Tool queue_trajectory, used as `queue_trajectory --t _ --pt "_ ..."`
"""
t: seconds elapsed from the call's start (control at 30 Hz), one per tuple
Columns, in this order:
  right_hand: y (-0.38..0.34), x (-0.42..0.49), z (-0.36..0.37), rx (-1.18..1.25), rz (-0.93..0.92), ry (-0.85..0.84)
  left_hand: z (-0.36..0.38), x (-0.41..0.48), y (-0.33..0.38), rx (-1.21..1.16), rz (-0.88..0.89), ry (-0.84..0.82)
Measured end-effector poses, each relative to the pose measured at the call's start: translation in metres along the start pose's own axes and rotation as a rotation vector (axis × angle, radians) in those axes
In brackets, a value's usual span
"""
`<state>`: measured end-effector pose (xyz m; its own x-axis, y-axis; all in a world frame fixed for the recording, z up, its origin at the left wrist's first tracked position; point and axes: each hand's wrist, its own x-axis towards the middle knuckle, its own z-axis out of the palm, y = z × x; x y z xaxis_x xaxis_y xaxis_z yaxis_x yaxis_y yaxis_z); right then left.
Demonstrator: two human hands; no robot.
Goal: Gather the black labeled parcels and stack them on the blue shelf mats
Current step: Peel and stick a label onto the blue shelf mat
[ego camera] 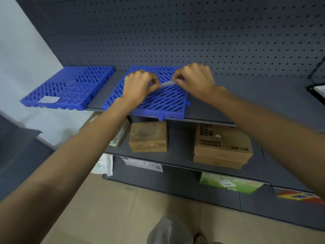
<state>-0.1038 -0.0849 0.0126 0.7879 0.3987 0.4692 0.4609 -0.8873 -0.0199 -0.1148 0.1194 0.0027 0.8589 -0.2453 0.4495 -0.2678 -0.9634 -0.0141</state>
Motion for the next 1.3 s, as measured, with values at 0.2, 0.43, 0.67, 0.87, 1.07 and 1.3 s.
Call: queue_trajectory --t 0.2,0.43,0.67,0.87,1.07,1.3 --pt "-0.062 0.008 0.004 -0.016 -0.089 0.004 -0.017 -0.037 -0.053 0.048 -0.015 -0.017" --pt "-0.108 -0.002 0.027 -0.155 -0.082 -0.047 -0.011 -0.06 -0.089 0.066 0.116 -0.01" --pt "-0.13 -0.033 0.043 -0.269 0.051 -0.124 0.007 -0.077 -0.093 0.062 0.243 -0.077" --pt "-0.143 -0.044 0.042 -0.307 0.141 -0.156 0.002 -0.081 -0.095 0.071 0.291 -0.086" --pt "-0.137 -0.043 0.031 -0.253 0.178 -0.248 -0.013 -0.063 -0.09 0.014 0.377 -0.259" --pt "-0.096 -0.091 -0.017 -0.225 0.334 -0.241 -0.029 -0.034 -0.021 0.011 0.494 -0.267"
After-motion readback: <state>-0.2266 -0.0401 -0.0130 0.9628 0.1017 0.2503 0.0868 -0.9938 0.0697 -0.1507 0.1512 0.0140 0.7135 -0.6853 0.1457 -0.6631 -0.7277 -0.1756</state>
